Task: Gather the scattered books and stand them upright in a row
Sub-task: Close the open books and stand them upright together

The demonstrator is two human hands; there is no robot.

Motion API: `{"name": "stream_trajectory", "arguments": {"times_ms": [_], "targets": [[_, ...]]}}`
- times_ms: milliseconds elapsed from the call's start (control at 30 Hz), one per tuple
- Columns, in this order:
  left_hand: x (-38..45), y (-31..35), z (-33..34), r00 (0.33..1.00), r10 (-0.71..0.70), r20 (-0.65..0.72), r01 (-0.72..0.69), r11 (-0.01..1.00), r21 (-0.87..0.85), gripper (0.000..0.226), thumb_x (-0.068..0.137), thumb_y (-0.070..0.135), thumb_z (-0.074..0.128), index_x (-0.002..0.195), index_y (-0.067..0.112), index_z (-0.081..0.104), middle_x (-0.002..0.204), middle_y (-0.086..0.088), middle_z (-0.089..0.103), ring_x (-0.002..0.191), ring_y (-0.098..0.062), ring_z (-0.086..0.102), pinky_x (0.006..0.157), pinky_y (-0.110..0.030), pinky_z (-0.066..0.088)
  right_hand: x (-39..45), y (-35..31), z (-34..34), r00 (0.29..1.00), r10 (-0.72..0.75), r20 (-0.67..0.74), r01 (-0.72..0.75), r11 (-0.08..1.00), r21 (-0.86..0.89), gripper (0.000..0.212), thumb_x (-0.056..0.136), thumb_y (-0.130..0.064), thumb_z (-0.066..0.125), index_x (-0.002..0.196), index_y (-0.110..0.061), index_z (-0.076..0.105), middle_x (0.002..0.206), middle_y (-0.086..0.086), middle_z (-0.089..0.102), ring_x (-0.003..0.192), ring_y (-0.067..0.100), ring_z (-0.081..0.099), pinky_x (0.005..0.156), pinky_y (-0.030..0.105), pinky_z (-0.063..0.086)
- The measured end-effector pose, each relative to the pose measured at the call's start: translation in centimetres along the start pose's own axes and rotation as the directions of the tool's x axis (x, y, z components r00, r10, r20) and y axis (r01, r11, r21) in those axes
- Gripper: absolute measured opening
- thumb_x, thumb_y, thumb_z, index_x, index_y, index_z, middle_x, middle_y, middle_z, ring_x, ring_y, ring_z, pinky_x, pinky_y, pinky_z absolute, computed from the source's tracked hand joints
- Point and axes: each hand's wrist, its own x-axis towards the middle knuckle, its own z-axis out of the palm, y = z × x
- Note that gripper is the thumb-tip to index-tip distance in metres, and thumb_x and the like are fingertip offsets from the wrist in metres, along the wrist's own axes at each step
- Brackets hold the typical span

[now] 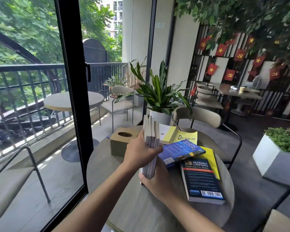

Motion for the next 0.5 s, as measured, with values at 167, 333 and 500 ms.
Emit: {"name": "stream_trajectory", "arguments": {"times_ms": [167,333,500], "targets": [[-1.2,-1.0,0.1,1.000,0.003,-0.025,-0.003,1.000,-0.003,0.053,0.072,0.061,0.067,0.114,0.031,0.055,0.094,0.008,0.071,0.090,-0.021,0.066,0.076,-0.034,0.051,-0.7,0.0,-3.9,0.963,0.024,0.268,-0.028,1.000,0.010,0.064,0.063,-0.028,0.064,0.121,-0.047,0.045,0.112,-0.028,0.060,0.102,-0.016,0.054,0.083,0.005,0.042],[-3.2,-2.7,2.0,0.997,-0.015,-0.075,0.018,0.999,0.039,0.078,0.073,0.059,0.065,0.141,0.027,0.043,0.105,0.003,0.074,0.097,-0.027,0.067,0.076,-0.034,0.053,0.7,3.4,-7.4,0.991,0.112,0.076,-0.100,0.985,-0.144,0.061,0.078,-0.012,0.065,0.137,-0.015,0.050,0.131,0.003,0.059,0.125,0.019,0.053,0.105,0.031,0.041],[-4.4,-3.9,3.4,0.995,-0.039,-0.089,0.046,0.997,0.070,0.079,0.078,0.053,0.068,0.146,0.029,0.034,0.107,0.001,0.073,0.098,-0.030,0.065,0.070,-0.032,0.044,3.7,5.8,-10.3,0.961,0.252,-0.114,-0.275,0.914,-0.299,0.062,0.083,-0.031,0.067,0.139,-0.015,0.046,0.135,0.007,0.051,0.129,0.026,0.042,0.104,0.037,0.036]]}}
